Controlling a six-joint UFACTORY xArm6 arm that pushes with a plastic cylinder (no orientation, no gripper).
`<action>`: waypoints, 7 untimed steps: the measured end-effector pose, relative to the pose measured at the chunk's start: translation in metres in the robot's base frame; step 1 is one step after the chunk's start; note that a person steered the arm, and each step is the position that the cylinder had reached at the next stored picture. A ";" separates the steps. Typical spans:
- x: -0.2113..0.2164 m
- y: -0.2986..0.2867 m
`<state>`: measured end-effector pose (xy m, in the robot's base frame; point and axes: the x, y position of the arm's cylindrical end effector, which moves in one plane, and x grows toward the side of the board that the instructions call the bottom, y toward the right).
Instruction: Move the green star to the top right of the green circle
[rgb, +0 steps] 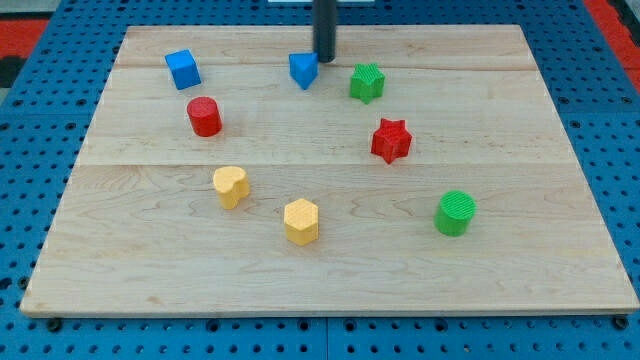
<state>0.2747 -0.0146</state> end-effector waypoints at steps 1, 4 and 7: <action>0.025 0.058; 0.098 0.166; 0.133 0.135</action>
<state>0.4080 0.1207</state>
